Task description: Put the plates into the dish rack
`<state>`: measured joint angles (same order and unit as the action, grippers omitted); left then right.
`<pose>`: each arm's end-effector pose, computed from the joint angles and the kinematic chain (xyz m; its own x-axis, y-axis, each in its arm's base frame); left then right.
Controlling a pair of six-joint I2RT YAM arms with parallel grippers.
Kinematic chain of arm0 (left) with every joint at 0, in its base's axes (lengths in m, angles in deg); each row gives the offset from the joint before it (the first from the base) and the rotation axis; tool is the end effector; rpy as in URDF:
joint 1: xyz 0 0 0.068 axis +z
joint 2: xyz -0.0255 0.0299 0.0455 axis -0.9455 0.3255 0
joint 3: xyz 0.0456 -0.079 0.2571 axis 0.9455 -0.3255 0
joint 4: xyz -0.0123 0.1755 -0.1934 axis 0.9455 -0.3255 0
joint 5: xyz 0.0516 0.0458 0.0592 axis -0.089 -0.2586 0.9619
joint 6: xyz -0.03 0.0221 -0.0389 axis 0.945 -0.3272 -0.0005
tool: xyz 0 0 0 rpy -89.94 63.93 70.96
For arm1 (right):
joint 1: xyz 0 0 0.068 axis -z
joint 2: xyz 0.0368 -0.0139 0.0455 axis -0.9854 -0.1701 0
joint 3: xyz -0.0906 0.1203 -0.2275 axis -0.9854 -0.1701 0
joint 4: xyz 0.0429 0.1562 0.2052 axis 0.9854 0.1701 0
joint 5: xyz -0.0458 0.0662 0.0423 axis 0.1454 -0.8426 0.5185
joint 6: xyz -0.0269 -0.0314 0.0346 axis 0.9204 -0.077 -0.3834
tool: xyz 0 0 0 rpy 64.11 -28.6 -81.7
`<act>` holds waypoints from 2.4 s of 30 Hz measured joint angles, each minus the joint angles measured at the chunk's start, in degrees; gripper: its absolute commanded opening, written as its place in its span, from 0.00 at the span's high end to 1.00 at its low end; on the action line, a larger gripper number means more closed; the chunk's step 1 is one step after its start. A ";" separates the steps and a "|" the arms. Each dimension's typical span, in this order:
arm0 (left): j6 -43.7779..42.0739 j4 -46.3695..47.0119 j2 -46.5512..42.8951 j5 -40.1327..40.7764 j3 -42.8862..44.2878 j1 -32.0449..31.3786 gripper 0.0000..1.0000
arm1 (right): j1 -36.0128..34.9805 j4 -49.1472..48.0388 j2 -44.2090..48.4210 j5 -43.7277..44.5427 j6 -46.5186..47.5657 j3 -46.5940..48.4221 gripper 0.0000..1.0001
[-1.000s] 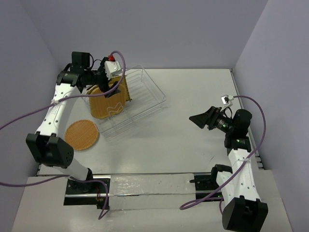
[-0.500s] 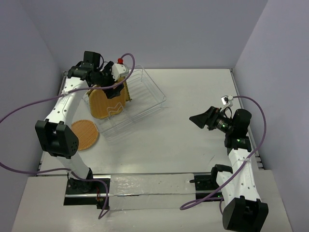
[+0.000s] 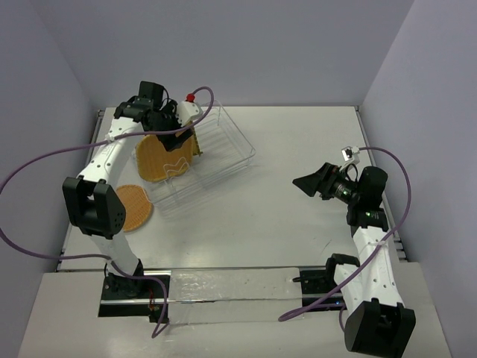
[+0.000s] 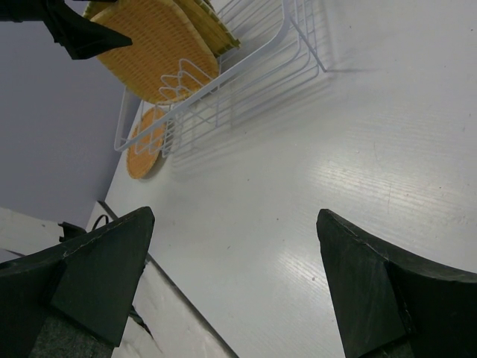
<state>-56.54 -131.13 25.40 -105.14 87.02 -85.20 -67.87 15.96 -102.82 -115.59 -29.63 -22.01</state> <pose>0.3734 -0.1042 0.3348 -0.2584 0.7854 -0.5625 0.8325 0.4764 0.2828 0.1725 -0.0089 0.2657 -0.5604 0.4041 -0.7230 -0.3862 0.6447 0.6597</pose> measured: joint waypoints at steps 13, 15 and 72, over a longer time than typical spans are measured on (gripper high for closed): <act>0.25 1.86 2.03 5.50 -0.35 -0.35 1.00 | 0.00 0.52 -0.80 0.43 0.93 0.58 0.03; 0.37 1.95 2.08 5.53 -0.35 -0.37 1.00 | 0.00 0.58 -0.87 0.48 1.02 0.57 0.03; 2.72 19.08 -13.94 -9.84 -17.10 3.80 0.01 | -0.07 1.31 0.22 0.55 1.07 1.64 0.03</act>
<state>-53.82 -112.05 11.45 -114.98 69.93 -81.39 -67.94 17.27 -102.60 -115.04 -28.56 -20.37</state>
